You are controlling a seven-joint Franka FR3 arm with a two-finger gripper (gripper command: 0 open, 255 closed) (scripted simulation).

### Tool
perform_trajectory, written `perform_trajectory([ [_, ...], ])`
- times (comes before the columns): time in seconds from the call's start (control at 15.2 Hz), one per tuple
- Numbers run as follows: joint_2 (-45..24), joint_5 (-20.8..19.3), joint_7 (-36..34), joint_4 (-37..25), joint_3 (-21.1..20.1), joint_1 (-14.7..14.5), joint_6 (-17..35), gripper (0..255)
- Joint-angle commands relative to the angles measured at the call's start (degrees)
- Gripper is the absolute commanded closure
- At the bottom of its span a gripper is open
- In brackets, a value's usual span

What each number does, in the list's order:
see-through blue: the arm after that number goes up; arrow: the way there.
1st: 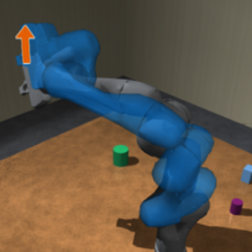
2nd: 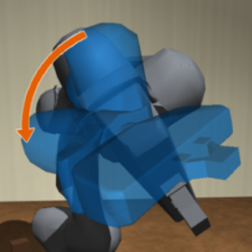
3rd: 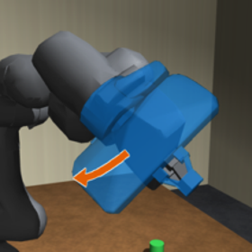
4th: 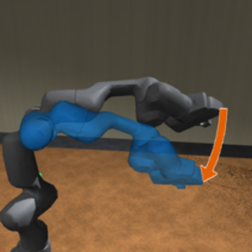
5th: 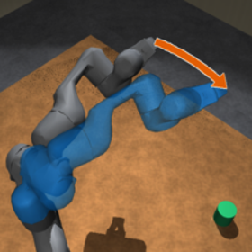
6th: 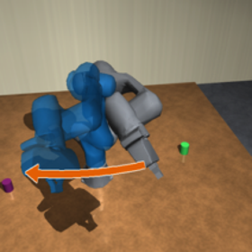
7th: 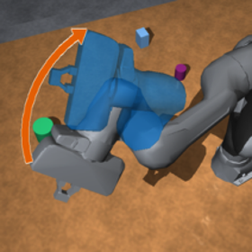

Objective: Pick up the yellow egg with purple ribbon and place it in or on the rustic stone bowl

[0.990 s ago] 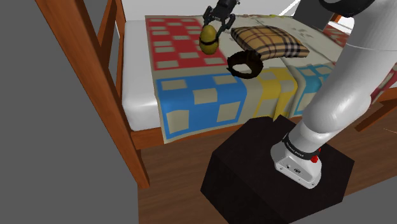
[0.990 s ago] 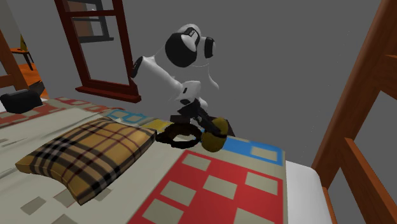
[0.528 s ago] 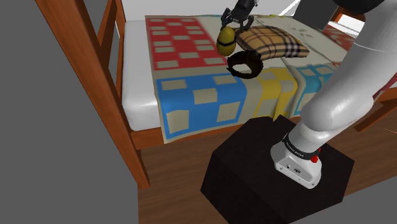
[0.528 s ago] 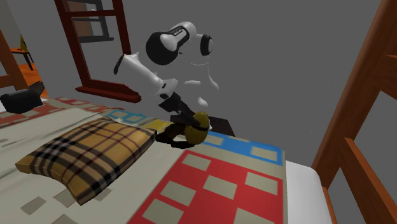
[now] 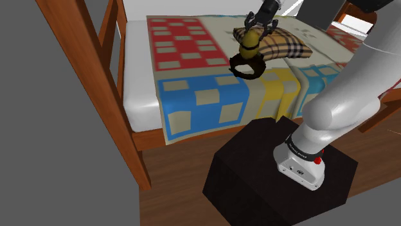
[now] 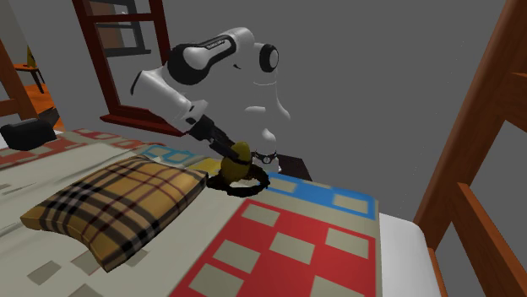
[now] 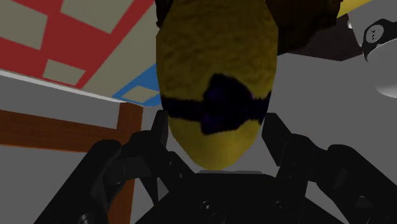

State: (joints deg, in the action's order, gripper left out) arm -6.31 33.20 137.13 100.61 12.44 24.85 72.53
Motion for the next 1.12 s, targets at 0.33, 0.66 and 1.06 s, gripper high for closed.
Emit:
perform_trajectory([
  [0.33,-0.83,-2.6,5.44,1.8,2.07,2.41,-0.05,255],
  [0.66,-1.65,-2.79,7.12,4.48,1.99,2.26,3.02,255],
  [1.06,-2.09,-2.81,7.85,5.52,2.1,2.06,4.29,255],
])
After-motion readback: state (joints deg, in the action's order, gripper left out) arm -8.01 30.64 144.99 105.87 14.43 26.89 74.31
